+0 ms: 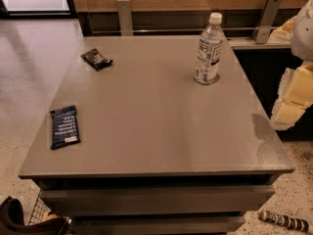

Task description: Pick rxbar chocolate

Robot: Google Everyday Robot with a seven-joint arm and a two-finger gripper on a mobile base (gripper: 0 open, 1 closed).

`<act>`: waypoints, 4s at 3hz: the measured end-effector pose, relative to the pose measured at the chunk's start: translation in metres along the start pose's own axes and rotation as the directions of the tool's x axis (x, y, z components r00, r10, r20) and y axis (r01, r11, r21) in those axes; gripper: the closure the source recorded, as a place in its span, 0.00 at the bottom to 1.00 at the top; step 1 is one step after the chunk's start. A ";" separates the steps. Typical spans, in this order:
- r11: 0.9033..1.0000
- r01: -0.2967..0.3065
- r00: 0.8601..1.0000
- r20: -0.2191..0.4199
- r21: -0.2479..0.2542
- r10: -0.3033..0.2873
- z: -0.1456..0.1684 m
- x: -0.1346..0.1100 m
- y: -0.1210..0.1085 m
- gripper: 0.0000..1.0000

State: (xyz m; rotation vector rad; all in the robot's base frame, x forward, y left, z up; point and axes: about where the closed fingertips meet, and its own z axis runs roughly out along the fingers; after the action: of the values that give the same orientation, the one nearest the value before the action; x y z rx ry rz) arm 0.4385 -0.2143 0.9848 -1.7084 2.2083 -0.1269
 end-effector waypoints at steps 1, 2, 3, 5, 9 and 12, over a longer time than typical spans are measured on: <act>1.000 0.000 1.000 0.000 0.000 0.000 0.000 0.000 0.000 0.00; 1.000 -0.005 1.000 0.028 0.014 0.005 0.001 -0.006 -0.003 0.00; 0.999 -0.028 0.991 0.129 0.040 0.022 0.013 -0.029 -0.013 0.00; 0.957 -0.289 0.806 0.546 0.022 0.230 0.034 -0.131 -0.056 0.00; 0.871 -0.490 0.582 0.754 0.026 0.305 0.065 -0.219 -0.106 0.00; 0.816 -0.577 0.431 0.861 0.031 0.271 0.161 -0.302 -0.175 0.00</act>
Offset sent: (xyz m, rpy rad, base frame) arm 0.0051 0.0050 -0.0011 0.0322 -0.0169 0.0001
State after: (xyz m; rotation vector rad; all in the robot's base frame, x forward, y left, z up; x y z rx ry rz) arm 0.7162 0.0481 0.9477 -0.6761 1.6381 0.3733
